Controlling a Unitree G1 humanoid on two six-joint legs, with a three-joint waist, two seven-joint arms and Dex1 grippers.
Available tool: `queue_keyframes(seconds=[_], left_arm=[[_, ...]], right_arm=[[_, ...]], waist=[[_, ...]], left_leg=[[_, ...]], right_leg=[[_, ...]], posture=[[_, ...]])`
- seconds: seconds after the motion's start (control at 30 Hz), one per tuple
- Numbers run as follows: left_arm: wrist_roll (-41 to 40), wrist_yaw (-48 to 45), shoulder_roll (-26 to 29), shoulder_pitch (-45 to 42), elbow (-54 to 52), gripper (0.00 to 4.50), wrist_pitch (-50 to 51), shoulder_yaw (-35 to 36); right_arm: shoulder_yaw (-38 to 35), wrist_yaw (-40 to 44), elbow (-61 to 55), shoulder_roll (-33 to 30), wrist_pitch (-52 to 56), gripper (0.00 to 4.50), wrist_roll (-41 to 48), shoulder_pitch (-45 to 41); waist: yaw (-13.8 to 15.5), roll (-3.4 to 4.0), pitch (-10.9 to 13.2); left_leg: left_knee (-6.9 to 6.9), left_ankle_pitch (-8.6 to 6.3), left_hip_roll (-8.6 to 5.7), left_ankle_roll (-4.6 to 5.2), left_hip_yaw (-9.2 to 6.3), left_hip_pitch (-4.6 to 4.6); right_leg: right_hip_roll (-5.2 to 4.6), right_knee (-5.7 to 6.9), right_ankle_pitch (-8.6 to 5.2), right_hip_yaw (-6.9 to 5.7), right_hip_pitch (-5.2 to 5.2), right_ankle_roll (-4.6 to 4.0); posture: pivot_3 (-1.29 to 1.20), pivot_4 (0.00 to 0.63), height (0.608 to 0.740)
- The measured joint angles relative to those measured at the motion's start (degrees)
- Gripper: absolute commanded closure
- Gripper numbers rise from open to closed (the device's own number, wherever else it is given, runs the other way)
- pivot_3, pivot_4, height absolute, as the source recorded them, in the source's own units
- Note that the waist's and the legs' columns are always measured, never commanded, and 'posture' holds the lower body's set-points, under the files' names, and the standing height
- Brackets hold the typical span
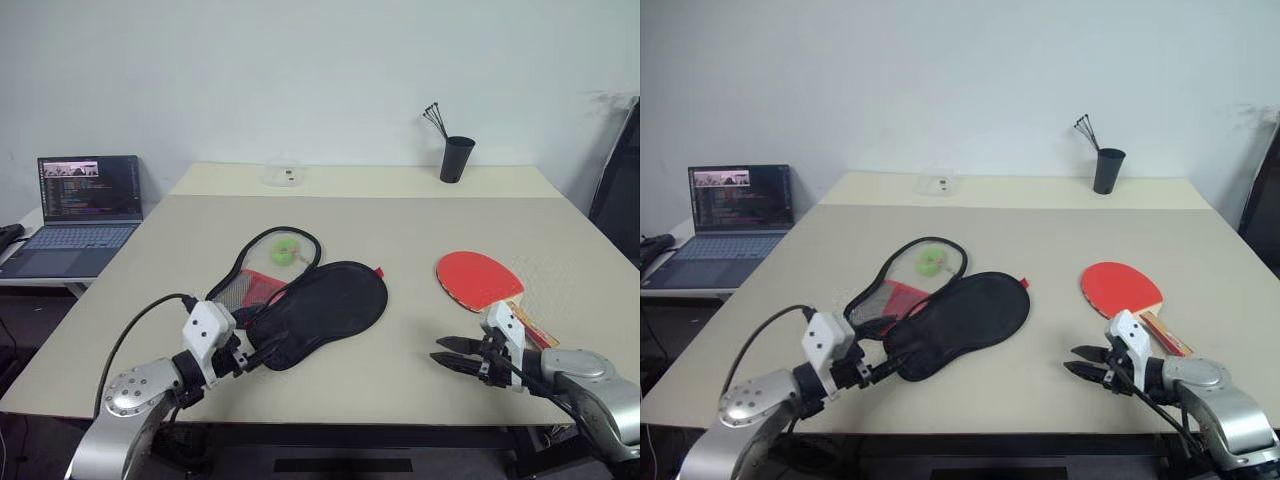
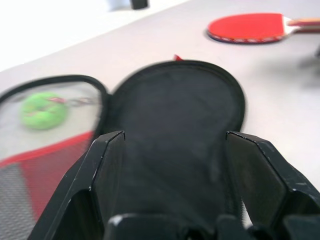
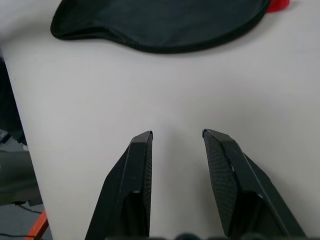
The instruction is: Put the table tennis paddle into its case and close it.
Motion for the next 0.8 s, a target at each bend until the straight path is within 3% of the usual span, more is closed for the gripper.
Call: queue_keyframes(seconds=[0.5,0.63,0.8], left_arm=[[-1.05,-6.93,0.47,-1.64,9.16,0.96,-5.31,-0.1],[-1.64,-8.54,1.23,-1.43,11.11,0.96,-6.33,0.97],[-3.83,-9.63,2.21,-4.88,12.96,0.96,-4.59,2.31]], right_arm=[[0.34,-2.6,-2.94,1.5,4.91,2.76,2.53,-4.63],[1.28,-3.18,-2.68,3.52,5.68,1.9,2.62,-5.83],[1.84,-3.85,-2.31,5.6,6.7,0.27,3.49,-7.34]], waist=[[-0.01,-0.02,-0.01],[-0.01,-0.03,-0.02],[0.08,-0.06,-0.03]], left_leg=[[-0.01,-0.01,0.0,0.01,-0.02,-0.01],[0.0,-0.01,0.02,0.01,-0.02,-0.01],[0.01,-0.01,0.03,0.01,-0.11,-0.05]], right_leg=[[0.02,-0.02,0.0,-0.03,-0.01,-0.01],[0.01,-0.01,0.0,-0.02,-0.01,0.0],[0.01,-0.01,0.0,-0.13,0.0,0.0]], posture=[[0.0,0.15,0.74],[0.0,0.15,0.74],[0.0,0.15,0.74]])
